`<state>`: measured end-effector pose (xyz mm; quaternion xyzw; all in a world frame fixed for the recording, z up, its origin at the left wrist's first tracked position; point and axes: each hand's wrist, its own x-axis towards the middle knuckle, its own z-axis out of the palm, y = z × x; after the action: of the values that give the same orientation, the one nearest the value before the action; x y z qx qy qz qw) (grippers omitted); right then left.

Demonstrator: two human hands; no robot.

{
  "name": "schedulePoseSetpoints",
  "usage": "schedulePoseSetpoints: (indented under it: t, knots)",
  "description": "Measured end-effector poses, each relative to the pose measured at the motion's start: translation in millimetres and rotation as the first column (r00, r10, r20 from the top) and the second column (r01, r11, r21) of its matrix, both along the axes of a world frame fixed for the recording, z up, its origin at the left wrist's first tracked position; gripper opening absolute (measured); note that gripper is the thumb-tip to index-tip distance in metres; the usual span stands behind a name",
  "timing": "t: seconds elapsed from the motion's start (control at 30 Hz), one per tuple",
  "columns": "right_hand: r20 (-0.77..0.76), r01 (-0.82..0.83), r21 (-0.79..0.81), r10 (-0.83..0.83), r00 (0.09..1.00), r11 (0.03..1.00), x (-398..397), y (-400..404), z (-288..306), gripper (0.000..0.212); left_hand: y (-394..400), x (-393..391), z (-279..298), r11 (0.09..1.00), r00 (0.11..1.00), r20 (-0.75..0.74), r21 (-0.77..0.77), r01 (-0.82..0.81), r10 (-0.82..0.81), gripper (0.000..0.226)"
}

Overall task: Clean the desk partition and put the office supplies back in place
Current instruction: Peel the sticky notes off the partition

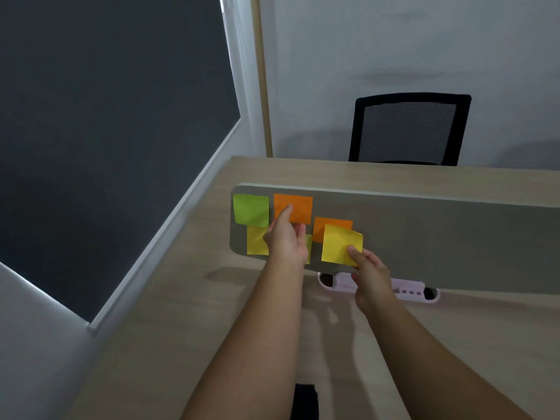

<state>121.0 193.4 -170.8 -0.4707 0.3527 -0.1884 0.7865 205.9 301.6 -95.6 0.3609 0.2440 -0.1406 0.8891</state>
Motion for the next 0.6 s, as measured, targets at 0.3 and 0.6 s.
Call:
schedulePoseSetpoints:
  t: [0.3,0.6]
  knots:
    - [0.123,-0.003,0.097,-0.009,0.992,0.995,19.0,2.1,4.0,0.016,4.5,4.0,1.6,0.98,0.994,-0.028,0.166,0.113,-0.11,0.036]
    - [0.076,-0.002,0.212,-0.015,0.997,0.977,29.9,3.1,9.5,0.025,28.3,1.2,-26.9,0.872,0.969,0.202,0.488,0.026,-0.142,0.018]
